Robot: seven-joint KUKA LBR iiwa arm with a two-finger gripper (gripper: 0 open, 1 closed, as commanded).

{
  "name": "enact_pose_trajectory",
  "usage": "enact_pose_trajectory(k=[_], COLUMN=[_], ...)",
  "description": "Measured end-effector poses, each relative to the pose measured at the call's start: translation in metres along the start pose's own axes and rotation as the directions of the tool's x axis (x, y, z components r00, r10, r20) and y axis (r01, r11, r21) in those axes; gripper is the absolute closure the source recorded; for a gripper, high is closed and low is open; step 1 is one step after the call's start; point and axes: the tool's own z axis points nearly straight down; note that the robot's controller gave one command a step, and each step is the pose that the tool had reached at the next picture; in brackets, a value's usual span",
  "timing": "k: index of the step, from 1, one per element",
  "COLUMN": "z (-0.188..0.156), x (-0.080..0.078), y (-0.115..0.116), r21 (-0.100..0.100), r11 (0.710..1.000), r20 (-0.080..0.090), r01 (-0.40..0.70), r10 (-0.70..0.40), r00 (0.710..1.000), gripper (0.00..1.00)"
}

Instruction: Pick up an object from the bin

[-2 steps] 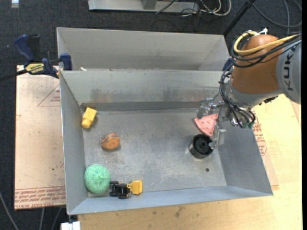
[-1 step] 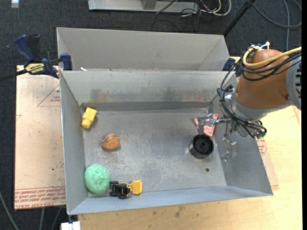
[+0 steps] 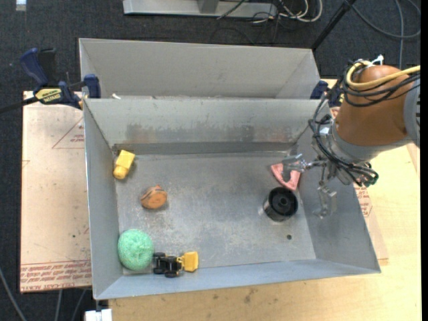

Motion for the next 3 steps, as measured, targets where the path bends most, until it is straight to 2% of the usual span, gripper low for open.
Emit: enact_pose_trajectory(k=[1, 2, 3], z=[0.04, 0.063, 0.063], x=[0.008, -0.008, -0.008], y=[0.004, 0.007, 0.007], r21=[0.002, 0.007, 0.007], r11=[0.995, 0.99, 0.99], r20=[0.004, 0.013, 0.013], r01=[-0.095, -0.143, -0.143], r10=[0.095, 0.143, 0.143], r00=[0.995, 0.99, 0.99], gripper=[0.0, 1.0, 1.0])
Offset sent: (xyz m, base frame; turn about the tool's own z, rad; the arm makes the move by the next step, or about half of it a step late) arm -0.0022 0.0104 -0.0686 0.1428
